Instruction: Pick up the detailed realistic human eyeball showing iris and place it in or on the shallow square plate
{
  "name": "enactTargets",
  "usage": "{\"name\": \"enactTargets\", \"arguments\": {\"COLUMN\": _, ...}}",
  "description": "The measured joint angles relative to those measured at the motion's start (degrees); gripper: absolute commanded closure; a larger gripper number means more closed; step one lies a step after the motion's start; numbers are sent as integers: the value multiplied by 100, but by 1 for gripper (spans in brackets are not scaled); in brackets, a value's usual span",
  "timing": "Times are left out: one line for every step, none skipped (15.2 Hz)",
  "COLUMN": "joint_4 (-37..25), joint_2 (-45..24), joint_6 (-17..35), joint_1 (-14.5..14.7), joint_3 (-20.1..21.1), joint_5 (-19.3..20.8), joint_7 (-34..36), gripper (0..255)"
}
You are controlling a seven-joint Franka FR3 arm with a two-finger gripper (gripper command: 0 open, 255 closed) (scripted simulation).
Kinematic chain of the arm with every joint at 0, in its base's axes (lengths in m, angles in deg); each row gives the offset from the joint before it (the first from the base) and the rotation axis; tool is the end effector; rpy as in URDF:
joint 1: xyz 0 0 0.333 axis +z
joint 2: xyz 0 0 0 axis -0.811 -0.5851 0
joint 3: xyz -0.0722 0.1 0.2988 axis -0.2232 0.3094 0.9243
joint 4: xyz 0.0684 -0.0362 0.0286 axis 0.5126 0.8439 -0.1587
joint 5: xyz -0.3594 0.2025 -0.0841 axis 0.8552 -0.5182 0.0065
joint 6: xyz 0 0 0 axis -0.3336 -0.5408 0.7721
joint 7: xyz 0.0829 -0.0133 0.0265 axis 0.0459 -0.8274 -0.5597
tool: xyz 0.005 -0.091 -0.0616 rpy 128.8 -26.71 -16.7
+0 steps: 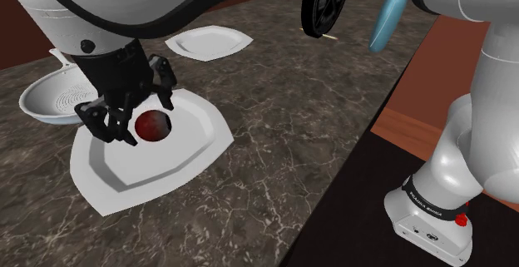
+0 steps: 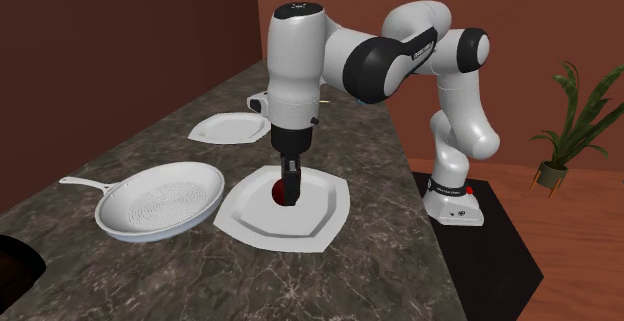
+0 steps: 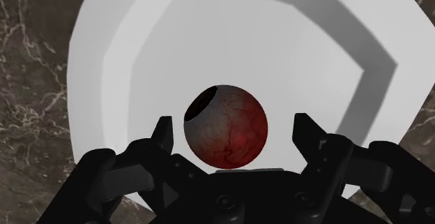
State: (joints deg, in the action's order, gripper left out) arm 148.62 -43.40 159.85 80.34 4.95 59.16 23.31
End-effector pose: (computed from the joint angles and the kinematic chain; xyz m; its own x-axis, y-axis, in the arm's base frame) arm 0.4581 0.5196 0.5297 0.9267 0.3675 0.0784 0.3591 -0.9276 0.1032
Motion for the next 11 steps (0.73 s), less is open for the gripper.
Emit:
{"name": "enactTargets", "arguments": {"joint_4": 0, "joint_2": 0, "joint_6": 0, "joint_1": 0, "joint_3": 0, "joint_5": 0, "joint_7": 0, "gripper": 0}}
{"name": "enactTargets", "arguments": {"joint_4": 0, "joint_2": 0, "joint_6": 0, "joint_1": 0, "joint_3": 0, "joint_5": 0, "joint_7": 0, "gripper": 0}}
{"name": "enactTargets", "arguments": {"joint_4": 0, "joint_2": 0, "joint_6": 0, "joint_1": 0, "joint_3": 0, "joint_5": 0, "joint_7": 0, "gripper": 0}}
{"name": "enactTargets", "arguments": {"joint_4": -123, "joint_2": -28, "joint_6": -96, "joint_1": 31, "joint_3": 3, "joint_5": 11, "joint_7": 0, "gripper": 0}}
{"name": "enactTargets", "arguments": {"joint_4": -314, "joint_2": -61, "joint_6": -252, "joint_1": 67, "joint_3": 5, "joint_5": 23, "joint_7": -16, "gripper": 0}}
{"name": "enactTargets", "arguments": {"joint_4": -557, "joint_2": -119, "joint_6": -440, "joint_1": 131, "joint_3": 10, "joint_5": 49, "joint_7": -15, "gripper": 0}}
{"name": "enactTargets", "arguments": {"joint_4": -806, "joint_2": -156, "joint_6": -650, "joint_1": 179, "joint_3": 14, "joint_5": 64, "joint_7": -39, "gripper": 0}}
{"name": "enactTargets", "arguments": {"joint_4": -854, "joint_2": -138, "joint_6": -715, "joint_1": 189, "joint_3": 19, "joint_5": 58, "joint_7": -40, "gripper": 0}}
{"name": "enactTargets", "arguments": {"joint_4": -904, "joint_2": -144, "joint_6": -761, "joint_1": 202, "joint_3": 22, "joint_5": 61, "joint_7": -39, "gripper": 0}}
{"name": "enactTargets", "arguments": {"joint_4": -918, "joint_2": -143, "joint_6": -779, "joint_1": 204, "joint_3": 22, "joint_5": 60, "joint_7": -42, "gripper": 0}}
{"name": "enactTargets", "arguments": {"joint_4": -927, "joint_2": -142, "joint_6": -789, "joint_1": 207, "joint_3": 23, "joint_5": 60, "joint_7": -41, "gripper": 0}}
